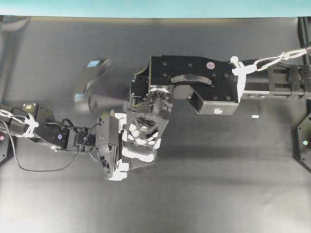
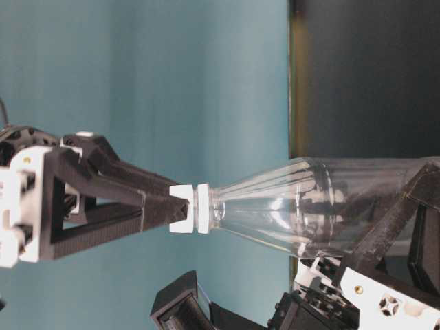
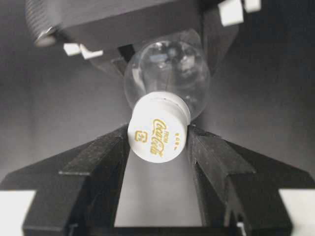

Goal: Open the bottle cap by holding the bottle with the left arm and twisting the cap with the right arm.
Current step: 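Rotate the right wrist to align the open fingers around the white cap, then close the right gripper on the white cap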

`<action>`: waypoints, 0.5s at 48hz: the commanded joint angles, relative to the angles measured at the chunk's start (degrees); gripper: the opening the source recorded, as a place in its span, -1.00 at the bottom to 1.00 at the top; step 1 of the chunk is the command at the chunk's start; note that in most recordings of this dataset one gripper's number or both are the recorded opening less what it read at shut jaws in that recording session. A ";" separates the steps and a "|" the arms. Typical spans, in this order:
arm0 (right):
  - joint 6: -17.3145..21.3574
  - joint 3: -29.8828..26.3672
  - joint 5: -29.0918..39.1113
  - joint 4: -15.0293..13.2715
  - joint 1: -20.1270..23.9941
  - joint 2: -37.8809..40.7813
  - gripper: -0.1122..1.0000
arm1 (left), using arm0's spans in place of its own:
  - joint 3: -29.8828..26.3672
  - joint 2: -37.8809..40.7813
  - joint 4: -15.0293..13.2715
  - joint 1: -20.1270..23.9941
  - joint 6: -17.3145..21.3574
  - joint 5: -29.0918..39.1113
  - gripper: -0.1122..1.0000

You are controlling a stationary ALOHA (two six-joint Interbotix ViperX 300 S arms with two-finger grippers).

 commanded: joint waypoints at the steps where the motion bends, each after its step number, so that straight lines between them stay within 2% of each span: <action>1: -6.59 -0.70 0.09 0.18 0.26 0.00 -0.14 | -0.35 -0.09 0.18 -0.18 -0.09 -0.18 0.68; 4: -11.51 -0.70 0.09 0.18 0.18 0.00 -0.14 | -0.44 -0.09 0.18 -0.18 -0.09 -0.18 0.68; 18: -39.90 1.49 -0.35 -0.09 0.44 -0.97 -0.14 | -0.44 -0.09 0.26 -0.26 -0.09 -0.18 0.68; 21: -43.24 2.02 -0.53 -0.09 0.44 -1.23 -0.14 | -0.44 -0.09 0.18 -0.18 -0.09 -0.18 0.68; 24: -44.30 2.46 -0.62 -0.09 0.26 -1.32 -0.14 | -0.44 -0.09 0.18 -0.18 -0.09 -0.18 0.68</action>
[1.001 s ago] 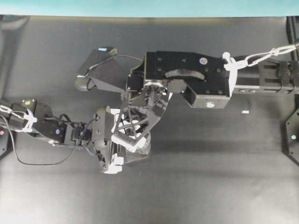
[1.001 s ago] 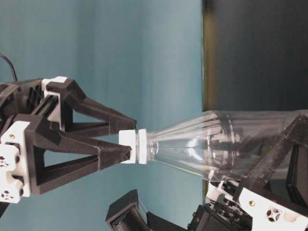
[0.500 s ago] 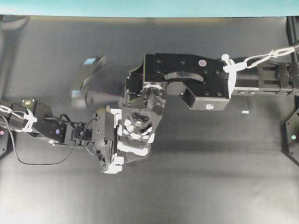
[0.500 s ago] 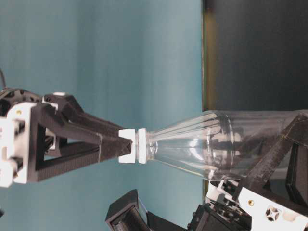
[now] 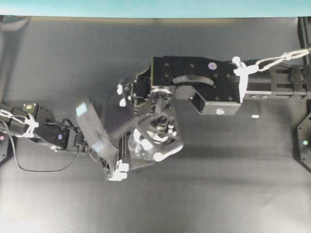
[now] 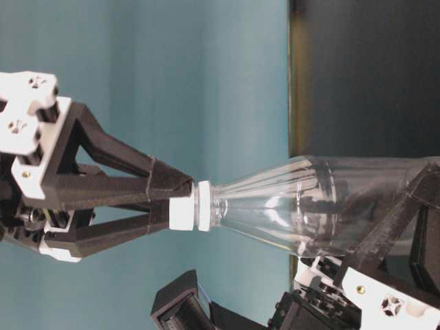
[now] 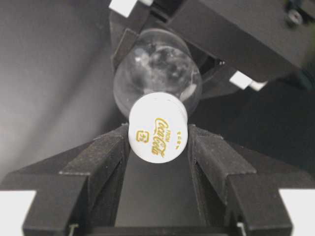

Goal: Open the bottle cap by holding the bottle with the left arm and twisting the cap with the right arm.

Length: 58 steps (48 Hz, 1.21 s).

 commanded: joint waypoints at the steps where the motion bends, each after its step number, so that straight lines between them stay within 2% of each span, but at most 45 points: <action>1: -1.85 0.35 0.00 0.00 0.18 -0.26 -0.14 | -0.35 -0.09 0.09 -0.18 -0.18 -0.18 0.67; 13: -1.41 0.62 0.00 -0.35 0.00 -0.44 -0.14 | -0.35 -0.09 0.18 -0.18 -0.18 -0.18 0.68; 26: 1.58 0.70 -0.44 -1.05 0.00 -1.05 -0.14 | -0.35 -0.09 0.18 -0.26 -0.18 -0.18 0.68; 43: 1.85 2.29 -1.67 -1.05 0.09 -2.46 -0.13 | -0.35 -0.09 0.18 -0.18 -0.18 -0.18 0.68; 46: 2.37 2.90 -2.90 -1.05 0.18 -3.08 -0.01 | -0.35 -0.09 0.09 -0.18 -0.18 -0.09 0.68; 52: 5.19 3.96 -4.92 -1.41 0.18 -4.39 0.56 | -0.26 -0.09 0.18 -0.26 -0.18 0.53 0.68; 55: 8.26 4.13 -5.19 -1.85 0.18 -5.27 0.66 | -0.26 -0.09 0.09 -0.26 -0.18 0.70 0.68; 58: 12.13 3.69 -5.01 -1.93 0.35 -6.15 0.66 | -0.26 -0.09 0.18 -0.18 -0.18 0.70 0.68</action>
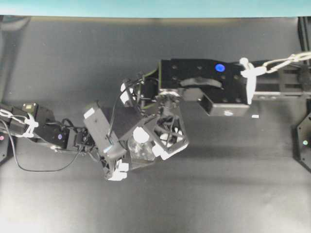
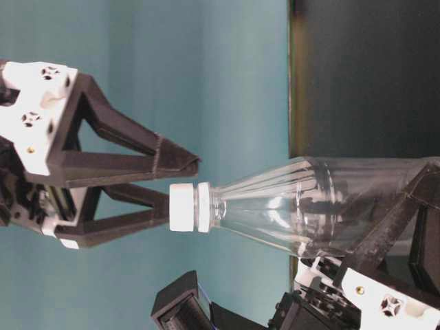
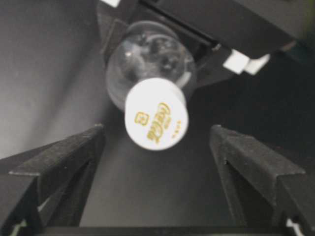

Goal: Open the bottle cap by holding the bottle with the left arm and twisting the cap with the right arm.

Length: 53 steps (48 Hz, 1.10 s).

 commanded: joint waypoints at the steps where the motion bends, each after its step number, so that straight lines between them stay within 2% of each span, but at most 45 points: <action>1: 4.92 -0.97 -0.09 -0.09 0.18 -2.81 0.66 | -0.26 -0.09 0.18 -0.18 -0.18 0.09 0.68; 4: 10.11 -1.76 0.18 -0.26 0.18 -3.78 0.65 | -0.35 -0.09 0.18 -0.26 -0.18 0.09 0.68; 8: 20.30 -3.60 0.88 -0.26 0.00 -4.57 0.65 | -0.35 -0.09 0.18 -0.18 -0.18 0.00 0.67; 20: 53.61 -9.93 6.77 -0.26 -0.53 -1.58 0.65 | -0.35 -0.09 0.09 -0.26 -0.18 0.09 0.68; 25: 61.52 -10.11 7.73 -0.26 -0.26 -0.35 0.65 | -0.44 -0.18 0.09 -0.26 -0.18 0.09 0.68; 28: 64.34 -9.84 7.73 -0.18 -0.09 0.35 0.65 | -0.44 -0.26 0.18 -0.26 -0.18 0.09 0.68; 33: 66.71 -9.84 7.82 -0.26 0.18 1.85 0.65 | -0.44 -0.26 0.09 -0.26 -0.18 0.09 0.68; 53: 66.97 -9.76 8.09 0.09 0.62 5.19 0.63 | -0.44 -0.26 0.18 -0.35 -0.18 0.09 0.68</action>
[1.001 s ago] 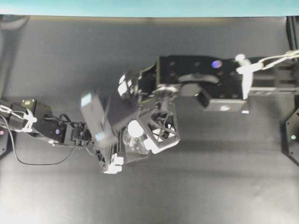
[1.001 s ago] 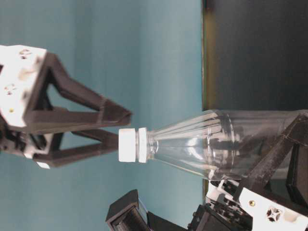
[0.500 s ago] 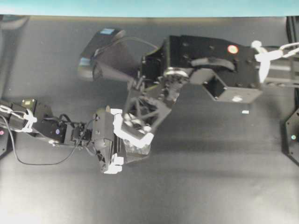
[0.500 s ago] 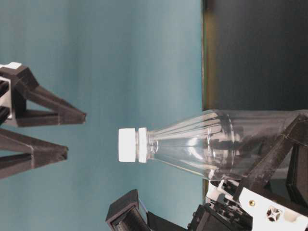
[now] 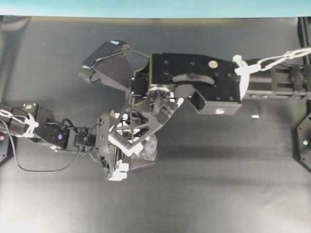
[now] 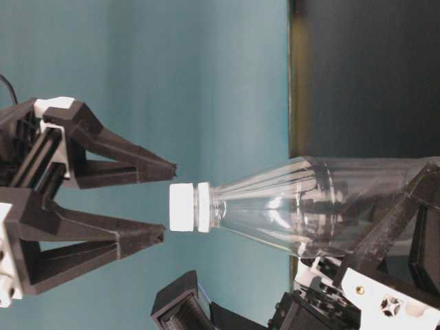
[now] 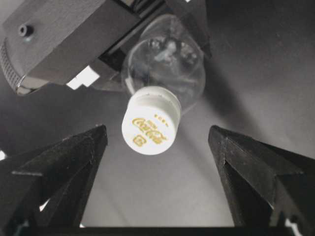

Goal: Open the bottle cap by holding the bottle with the left arm and twisting the cap with the right arm.

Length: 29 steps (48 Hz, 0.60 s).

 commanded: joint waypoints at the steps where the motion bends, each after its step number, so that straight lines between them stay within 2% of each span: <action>1: 0.70 -0.35 0.00 0.09 0.70 0.09 0.63 | -0.44 -0.18 0.18 -0.26 -0.18 0.09 0.68; 8: 0.79 -0.18 -0.09 0.09 0.70 0.35 0.55 | -0.44 -0.18 0.18 -0.26 -0.18 0.09 0.68; 19: 0.44 0.18 -0.26 0.09 0.97 0.53 0.18 | -0.44 -0.18 0.09 -0.26 -0.18 0.09 0.68; 29: 0.18 0.44 0.00 0.09 1.49 0.53 0.18 | -0.44 -0.18 0.18 -0.26 -0.18 0.09 0.67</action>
